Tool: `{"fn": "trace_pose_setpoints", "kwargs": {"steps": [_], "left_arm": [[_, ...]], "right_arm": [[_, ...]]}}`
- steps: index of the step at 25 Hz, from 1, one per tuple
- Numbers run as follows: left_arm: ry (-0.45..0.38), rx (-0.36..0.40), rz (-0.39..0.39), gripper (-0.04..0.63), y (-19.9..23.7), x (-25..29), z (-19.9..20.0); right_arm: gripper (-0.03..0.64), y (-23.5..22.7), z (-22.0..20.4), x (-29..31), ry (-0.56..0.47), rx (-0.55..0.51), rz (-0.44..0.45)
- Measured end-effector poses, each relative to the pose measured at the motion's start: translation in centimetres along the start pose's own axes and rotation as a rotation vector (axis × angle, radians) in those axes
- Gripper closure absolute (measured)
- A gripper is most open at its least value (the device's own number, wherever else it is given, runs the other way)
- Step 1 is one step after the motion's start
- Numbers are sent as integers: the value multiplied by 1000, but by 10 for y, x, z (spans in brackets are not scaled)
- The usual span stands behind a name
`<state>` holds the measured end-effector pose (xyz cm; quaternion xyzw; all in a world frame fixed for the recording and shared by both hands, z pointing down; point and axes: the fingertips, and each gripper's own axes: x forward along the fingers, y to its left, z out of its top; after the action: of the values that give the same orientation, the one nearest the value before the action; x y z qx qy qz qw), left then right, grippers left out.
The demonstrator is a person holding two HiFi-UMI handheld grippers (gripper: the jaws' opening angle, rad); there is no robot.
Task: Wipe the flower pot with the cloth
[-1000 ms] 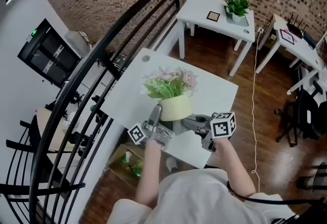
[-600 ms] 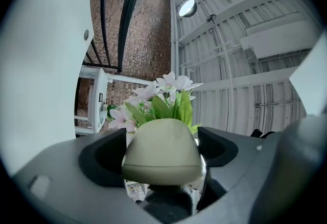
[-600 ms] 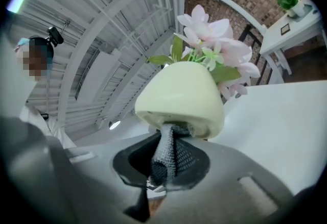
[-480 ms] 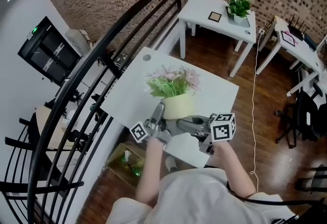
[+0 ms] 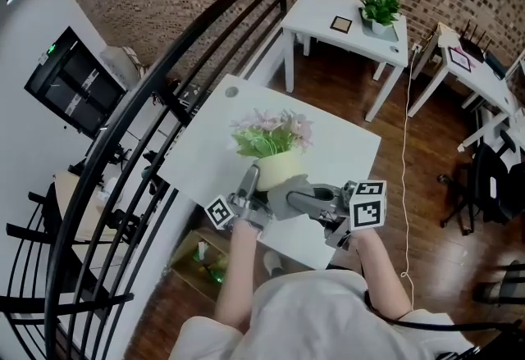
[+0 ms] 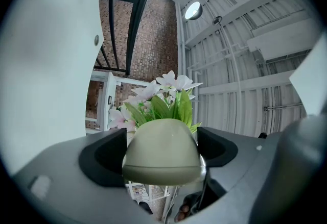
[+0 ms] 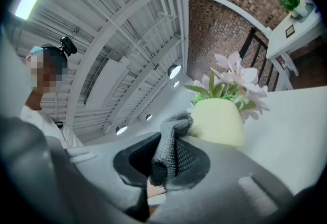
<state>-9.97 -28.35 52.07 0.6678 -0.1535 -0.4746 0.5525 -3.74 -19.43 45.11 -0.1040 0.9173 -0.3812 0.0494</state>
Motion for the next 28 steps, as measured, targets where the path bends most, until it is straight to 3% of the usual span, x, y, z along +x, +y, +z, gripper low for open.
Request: {"fn": "trace_pose_setpoints", "kwargs": {"steps": [4, 7, 16, 19, 22, 25, 28], "left_arm": [[-8, 3, 42, 138, 12, -11, 3], [-7, 55, 100, 138, 25, -22, 5], [84, 144, 375, 144, 92, -71, -5], [82, 188, 510, 147, 125, -102, -1], [60, 212, 567, 147, 138, -117, 3], [98, 324, 640, 149, 145, -125, 5], [161, 604, 739, 152, 145, -132, 11]], "right_arm": [[607, 1, 15, -8, -37, -15, -15], [607, -16, 18, -19, -57, -3, -65], [607, -65, 7, -45, -103, 87, -192], [607, -71, 1, -47, -99, 108, -201], [607, -72, -3, -47, -92, 115, -207], [607, -75, -7, -47, -93, 122, -213], [607, -81, -13, -52, -92, 138, -229]]}}
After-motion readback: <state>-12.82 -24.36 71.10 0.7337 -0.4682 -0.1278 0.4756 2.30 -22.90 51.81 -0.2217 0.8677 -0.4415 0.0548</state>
